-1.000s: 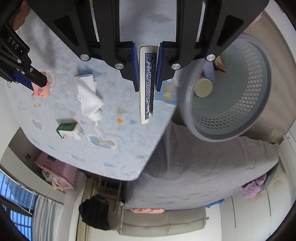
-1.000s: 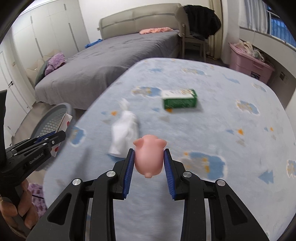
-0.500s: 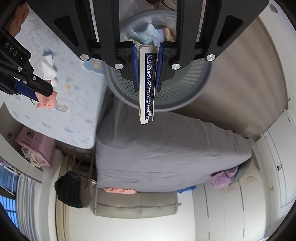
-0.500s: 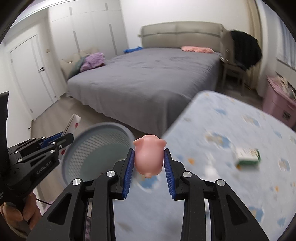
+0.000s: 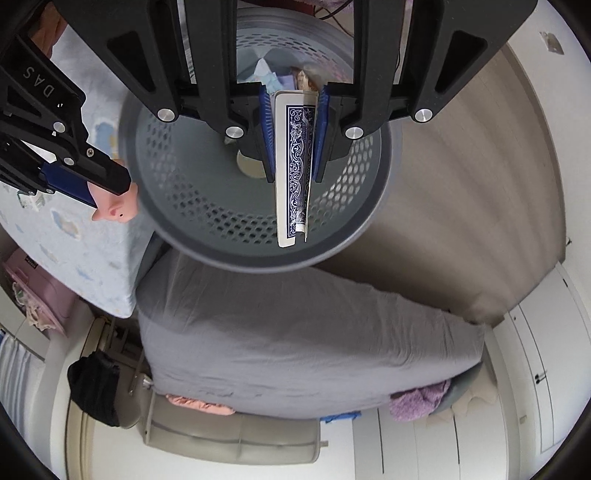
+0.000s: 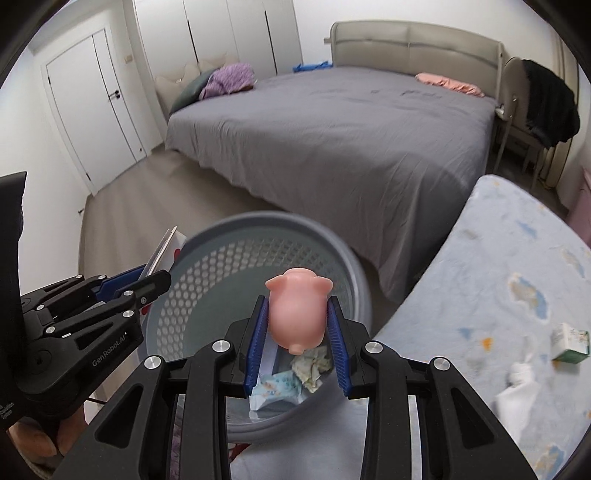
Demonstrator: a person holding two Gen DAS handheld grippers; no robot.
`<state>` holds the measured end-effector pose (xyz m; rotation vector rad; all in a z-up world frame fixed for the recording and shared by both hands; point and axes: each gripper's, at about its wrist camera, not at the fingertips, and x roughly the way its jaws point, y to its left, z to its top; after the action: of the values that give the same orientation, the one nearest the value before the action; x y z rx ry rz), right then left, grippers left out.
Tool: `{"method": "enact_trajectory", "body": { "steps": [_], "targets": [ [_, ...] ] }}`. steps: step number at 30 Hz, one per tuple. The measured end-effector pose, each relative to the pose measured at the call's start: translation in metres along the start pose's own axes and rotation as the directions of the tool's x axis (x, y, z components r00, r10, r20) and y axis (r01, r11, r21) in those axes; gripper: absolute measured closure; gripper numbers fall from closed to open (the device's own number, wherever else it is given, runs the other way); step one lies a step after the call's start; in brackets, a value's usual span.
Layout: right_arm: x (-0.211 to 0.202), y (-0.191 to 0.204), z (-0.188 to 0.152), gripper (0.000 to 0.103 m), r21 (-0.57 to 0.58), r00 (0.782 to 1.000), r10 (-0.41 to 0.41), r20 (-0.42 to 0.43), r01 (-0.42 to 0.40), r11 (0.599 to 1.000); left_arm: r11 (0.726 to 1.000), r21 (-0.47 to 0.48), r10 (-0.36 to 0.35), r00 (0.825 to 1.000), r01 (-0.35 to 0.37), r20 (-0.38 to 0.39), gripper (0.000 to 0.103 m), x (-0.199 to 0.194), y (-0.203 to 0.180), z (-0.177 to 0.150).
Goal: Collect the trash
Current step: 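Carry the pig toy and card box over the grey basket with both tools, then open both tools to drop the pig toy and card box into the basket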
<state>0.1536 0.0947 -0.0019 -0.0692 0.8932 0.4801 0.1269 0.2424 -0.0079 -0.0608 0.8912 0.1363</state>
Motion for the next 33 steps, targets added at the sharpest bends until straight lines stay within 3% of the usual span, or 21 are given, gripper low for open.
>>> {"method": "enact_trajectory", "body": {
  "steps": [6,8,9,10,13,15,16,17,33],
  "targets": [
    [0.016,0.003,-0.002,0.071,-0.006,1.0,-0.001,-0.027,0.001,1.0,1.0,-0.005,0.006,1.0,-0.007,-0.024,0.081,0.009,0.005,-0.005],
    [0.016,0.003,-0.001,0.062,-0.01,1.0,-0.007,-0.023,0.007,1.0,1.0,-0.008,0.004,1.0,-0.004,-0.031,0.08,0.01,0.005,-0.005],
    [0.015,0.004,-0.001,0.047,-0.012,1.0,-0.014,-0.015,0.014,1.0,1.0,-0.008,0.004,0.999,-0.004,-0.035,0.079,0.01,0.005,-0.006],
    [0.014,0.005,0.0,0.038,-0.014,1.0,-0.022,-0.005,0.022,1.0,1.0,-0.008,0.007,0.999,-0.007,-0.041,0.076,0.011,0.006,-0.007],
    [0.009,0.005,0.001,0.038,-0.023,0.999,-0.043,0.024,0.044,0.999,1.0,-0.007,0.018,0.999,-0.019,-0.043,0.064,0.013,0.006,-0.007],
    [0.008,0.002,0.0,0.038,-0.016,0.999,-0.047,0.023,0.048,0.999,1.0,-0.007,0.025,0.999,-0.026,-0.04,0.049,0.012,0.007,-0.008],
    [0.008,0.002,-0.001,0.038,-0.012,0.999,-0.047,0.021,0.047,0.999,1.0,-0.01,0.029,0.999,-0.029,-0.03,0.034,0.01,0.008,-0.009],
    [0.008,0.001,-0.002,0.038,-0.008,0.999,-0.048,0.018,0.048,0.999,0.999,-0.011,0.034,0.999,-0.034,-0.019,0.031,0.008,0.008,-0.009],
    [-0.003,-0.005,-0.011,0.038,0.018,0.998,-0.068,0.018,0.068,0.998,0.999,-0.036,0.035,0.999,-0.035,-0.013,0.031,-0.002,0.011,-0.013]
  ]
}}
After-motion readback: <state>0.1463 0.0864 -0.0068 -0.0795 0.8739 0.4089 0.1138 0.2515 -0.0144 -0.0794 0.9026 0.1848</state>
